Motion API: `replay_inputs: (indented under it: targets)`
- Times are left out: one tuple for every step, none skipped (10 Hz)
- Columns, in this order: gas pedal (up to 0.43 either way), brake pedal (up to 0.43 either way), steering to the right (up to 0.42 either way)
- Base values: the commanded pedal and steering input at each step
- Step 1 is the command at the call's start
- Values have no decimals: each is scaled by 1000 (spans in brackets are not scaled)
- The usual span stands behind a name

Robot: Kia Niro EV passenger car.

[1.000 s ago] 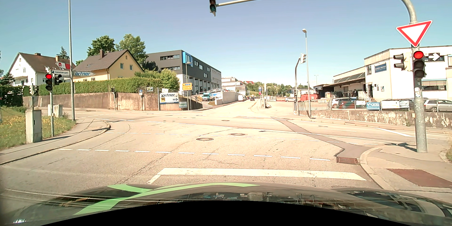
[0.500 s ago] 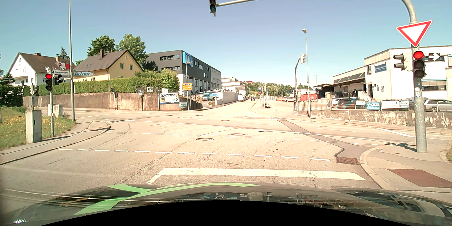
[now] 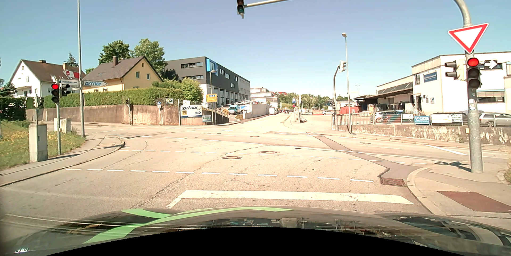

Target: Follow the waypoints while adhering to traffic rules and regulations

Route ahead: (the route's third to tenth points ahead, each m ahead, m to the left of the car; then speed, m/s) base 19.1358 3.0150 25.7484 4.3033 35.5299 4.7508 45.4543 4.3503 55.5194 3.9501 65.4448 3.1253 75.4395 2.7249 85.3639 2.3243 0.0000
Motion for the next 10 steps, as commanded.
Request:
replay_inputs:
  targets:
    - [0, 543, 14]
    - [0, 543, 14]
    - [0, 543, 14]
    - [0, 543, 14]
    - [0, 543, 14]
    - [0, 543, 14]
    - [0, 549, 14]
    - [0, 543, 14]
    - [0, 543, 14]
    - [0, 549, 14]
